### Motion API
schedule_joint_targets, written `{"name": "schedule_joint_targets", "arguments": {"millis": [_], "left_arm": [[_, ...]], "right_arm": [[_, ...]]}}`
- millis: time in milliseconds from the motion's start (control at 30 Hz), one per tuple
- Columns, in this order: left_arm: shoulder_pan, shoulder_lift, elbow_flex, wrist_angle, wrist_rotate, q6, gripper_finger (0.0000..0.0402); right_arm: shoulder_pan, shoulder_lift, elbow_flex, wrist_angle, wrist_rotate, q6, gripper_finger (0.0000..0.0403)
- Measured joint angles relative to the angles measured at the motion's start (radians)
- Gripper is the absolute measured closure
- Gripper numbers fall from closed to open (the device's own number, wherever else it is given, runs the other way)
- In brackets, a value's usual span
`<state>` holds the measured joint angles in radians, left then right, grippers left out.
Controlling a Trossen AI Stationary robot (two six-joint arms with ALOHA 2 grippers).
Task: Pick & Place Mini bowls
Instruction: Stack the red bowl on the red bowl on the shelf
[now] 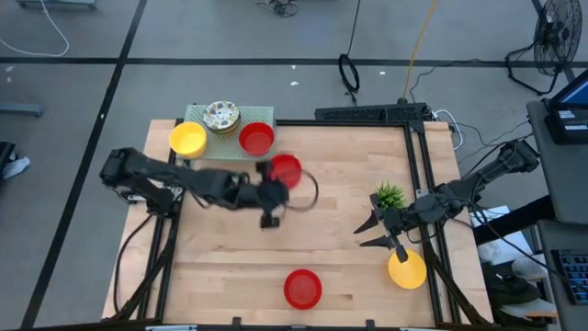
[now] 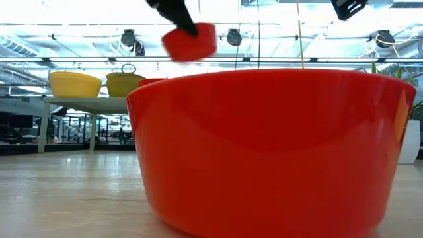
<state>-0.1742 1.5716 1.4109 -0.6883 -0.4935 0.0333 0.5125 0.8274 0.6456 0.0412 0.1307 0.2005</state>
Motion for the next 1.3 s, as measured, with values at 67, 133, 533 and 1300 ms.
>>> {"name": "schedule_joint_targets", "arguments": {"millis": [67, 133, 533, 1300], "left_arm": [[0.045, -0.031, 0.030, -0.041, -0.017, -0.031, 0.0392], [0.107, -0.060, 0.035, -0.096, -0.033, -0.068, 0.0395], [0.441, -0.103, -0.029, -0.187, 0.053, -0.253, 0.0395], [0.453, -0.107, -0.092, -0.120, 0.111, -0.187, 0.0358]], "right_arm": [[0.000, 0.000, 0.000, 0.000, 0.000, 0.012, 0.0252], [0.000, -0.002, 0.000, 0.000, 0.000, 0.033, 0.0252], [0.000, -0.001, 0.000, -0.008, -0.003, 0.052, 0.0252], [0.000, -0.001, 0.000, -0.007, -0.001, 0.050, 0.0252]]}}
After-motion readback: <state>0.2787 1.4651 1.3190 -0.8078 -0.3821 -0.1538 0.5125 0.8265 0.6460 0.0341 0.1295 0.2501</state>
